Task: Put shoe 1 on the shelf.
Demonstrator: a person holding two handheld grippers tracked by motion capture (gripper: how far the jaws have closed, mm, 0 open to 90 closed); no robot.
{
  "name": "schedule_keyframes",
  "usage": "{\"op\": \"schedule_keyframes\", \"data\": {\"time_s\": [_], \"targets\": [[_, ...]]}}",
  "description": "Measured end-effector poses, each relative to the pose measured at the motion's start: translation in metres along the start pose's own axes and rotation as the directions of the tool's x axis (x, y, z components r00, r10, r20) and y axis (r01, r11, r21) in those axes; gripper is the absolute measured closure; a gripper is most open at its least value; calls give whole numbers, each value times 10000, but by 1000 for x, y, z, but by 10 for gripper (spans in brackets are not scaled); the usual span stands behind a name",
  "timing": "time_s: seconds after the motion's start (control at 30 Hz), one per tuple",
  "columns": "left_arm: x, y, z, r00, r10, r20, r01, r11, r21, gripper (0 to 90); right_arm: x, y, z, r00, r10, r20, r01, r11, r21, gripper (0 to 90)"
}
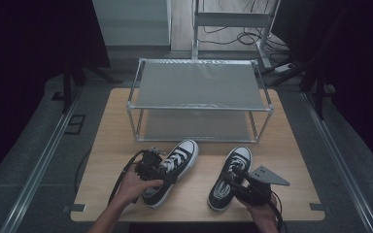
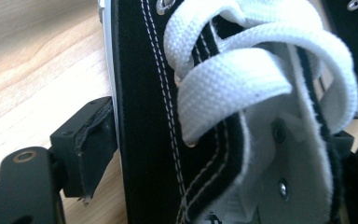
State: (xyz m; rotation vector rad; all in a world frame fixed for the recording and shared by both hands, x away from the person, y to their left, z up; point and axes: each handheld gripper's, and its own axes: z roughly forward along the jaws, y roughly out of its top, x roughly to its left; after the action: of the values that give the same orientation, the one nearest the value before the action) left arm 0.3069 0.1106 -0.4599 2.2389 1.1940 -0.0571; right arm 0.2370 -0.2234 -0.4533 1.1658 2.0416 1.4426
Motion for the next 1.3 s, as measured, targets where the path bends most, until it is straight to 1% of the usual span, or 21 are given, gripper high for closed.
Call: {"op": "schedule_keyframes", "data": {"time_s": [0.1, 0.23, 0.27, 0.3, 0.33, 0.37, 0.4, 0.5, 0.6, 0.7, 0.77, 0.83, 0.87, 0.9, 1.03, 1.13, 1.17, 1.3], "targets": [[-3, 4, -2, 9998, 185, -31, -185, 9998, -89, 184, -2, 1, -1, 10000, 35, 48, -34, 10000, -47, 509], [-5, 10, -6, 9998, 191, 38, -190, 9994, -285, 185, -4, 1, -3, 9999, 85, 101, -84, 9999, -69, 509], [-7, 14, -10, 9997, 246, 59, -243, 9989, -407, 184, -5, 2, -3, 9999, 98, 133, -96, 9999, -121, 509], [-7, 14, -10, 9997, 246, 59, -243, 9989, -407, 185, -5, 2, -3, 9999, 98, 133, -96, 9999, -121, 509], [-8, 17, -13, 9997, 249, 48, -246, 9981, -569, 185, -6, 2, -5, 9998, 116, 142, -114, 9998, -142, 509], [-9, 19, -16, 9994, 331, 56, -327, 9976, -608, 185, -6, 3, -5, 9998, 130, 172, -127, 9998, -169, 509], [-9, 19, -16, 9994, 331, 56, -327, 9976, -608, 185, -7, 3, -6, 9997, 154, 183, -150, 9997, -181, 509], [-15, 24, -24, 9985, 544, 110, -534, 9956, -764, 185, -8, 4, -8, 9996, 186, 211, -181, 9996, -221, 509], [-18, 28, -30, 9980, 579, 251, -554, 9941, -930, 186, -9, 4, -9, 9994, 229, 254, -223, 9994, -271, 509], [-21, 34, -36, 9972, 706, 234, -677, 9920, -1068, 186, -10, 4, -9, 9994, 236, 266, -229, 9994, -255, 508], [-22, 36, -38, 9968, 761, 260, -729, 9915, -1074, 186, -10, 4, -9, 9994, 236, 267, -229, 9994, -249, 509], [-25, 42, -43, 9955, 930, 187, -904, 9896, -1115, 185, -10, 4, -8, 9994, 241, 259, -234, 9994, -238, 508], [-25, 42, -43, 9955, 930, 187, -904, 9896, -1115, 186, -10, 4, -8, 9994, 241, 259, -234, 9994, -238, 508], [-27, 46, -46, 9952, 966, 156, -941, 9889, -1149, 186, -10, 4, -8, 9994, 260, 239, -256, 9995, -185, 508], [-29, 54, -49, 9951, 976, 157, -949, 9875, -1258, 186, -11, 4, -8, 9992, 285, 264, -280, 9994, -216, 508], [-30, 57, -52, 9948, 996, 199, -962, 9870, -1286, 186, -11, 4, -8, 9992, 294, 270, -288, 9993, -220, 508], [-31, 60, -55, 9946, 1013, 245, -972, 9863, -1332, 187, -12, 4, -8, 9992, 287, 273, -281, 9994, -203, 508], [-34, 69, -62, 9937, 1100, 205, -1060, 9843, -1413, 186, -12, 4, -8, 9992, 280, 273, -275, 9994, -193, 508]]}}
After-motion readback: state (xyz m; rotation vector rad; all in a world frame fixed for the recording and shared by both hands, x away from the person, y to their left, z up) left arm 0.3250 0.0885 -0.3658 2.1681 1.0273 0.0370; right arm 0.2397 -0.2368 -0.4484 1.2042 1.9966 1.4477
